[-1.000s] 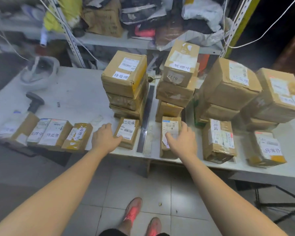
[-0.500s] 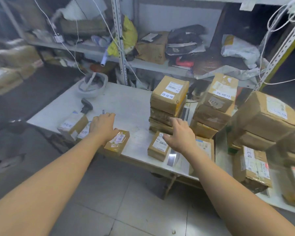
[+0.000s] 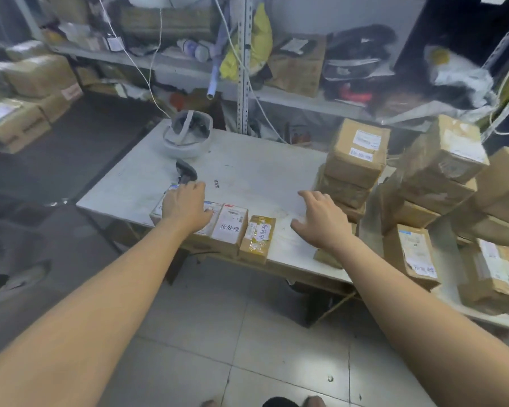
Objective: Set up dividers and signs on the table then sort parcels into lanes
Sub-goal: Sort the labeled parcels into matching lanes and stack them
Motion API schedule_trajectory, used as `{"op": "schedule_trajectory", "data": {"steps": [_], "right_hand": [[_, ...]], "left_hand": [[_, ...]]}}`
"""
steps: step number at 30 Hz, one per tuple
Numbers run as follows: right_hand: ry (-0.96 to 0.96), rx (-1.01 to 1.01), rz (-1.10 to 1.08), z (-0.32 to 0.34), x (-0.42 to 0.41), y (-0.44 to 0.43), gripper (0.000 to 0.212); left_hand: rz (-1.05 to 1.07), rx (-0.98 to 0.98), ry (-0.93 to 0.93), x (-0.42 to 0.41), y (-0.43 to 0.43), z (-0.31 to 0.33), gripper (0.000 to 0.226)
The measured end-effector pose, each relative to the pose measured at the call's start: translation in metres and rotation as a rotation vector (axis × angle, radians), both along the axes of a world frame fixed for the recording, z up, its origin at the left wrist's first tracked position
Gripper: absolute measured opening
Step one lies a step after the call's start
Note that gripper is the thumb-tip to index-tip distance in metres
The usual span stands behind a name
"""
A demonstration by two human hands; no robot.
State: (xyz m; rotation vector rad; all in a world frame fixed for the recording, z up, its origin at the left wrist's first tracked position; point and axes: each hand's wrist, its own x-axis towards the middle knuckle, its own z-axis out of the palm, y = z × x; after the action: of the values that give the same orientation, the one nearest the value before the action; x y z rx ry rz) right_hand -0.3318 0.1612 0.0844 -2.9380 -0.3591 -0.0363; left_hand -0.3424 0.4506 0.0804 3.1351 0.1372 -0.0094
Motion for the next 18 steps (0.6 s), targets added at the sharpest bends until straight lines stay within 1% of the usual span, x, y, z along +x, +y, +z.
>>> {"op": "schedule_trajectory", "data": {"steps": [3,7,10,15,18], "right_hand": [[0.015,-0.026,0.031,-0.01,-0.001,0.024,0.069],[0.068,0.021,0.009,-0.026,0.004,0.043,0.072],[0.122,0.072,-0.015,-0.044,0.013,0.05,0.074],[0.227,0.158,-0.077,-0.076,0.031,0.058,0.074],[0.284,0.219,-0.131,-0.095,0.038,0.062,0.076]], "left_hand": [[-0.011,-0.027,0.033,0.006,0.013,-0.009,0.047],[-0.01,-0.069,0.077,0.019,0.02,-0.025,0.043],[0.006,-0.069,0.108,0.028,0.018,-0.042,0.046],[0.084,-0.193,0.144,0.032,0.003,-0.072,0.051],[0.111,-0.216,0.138,0.032,-0.007,-0.091,0.06]]}}
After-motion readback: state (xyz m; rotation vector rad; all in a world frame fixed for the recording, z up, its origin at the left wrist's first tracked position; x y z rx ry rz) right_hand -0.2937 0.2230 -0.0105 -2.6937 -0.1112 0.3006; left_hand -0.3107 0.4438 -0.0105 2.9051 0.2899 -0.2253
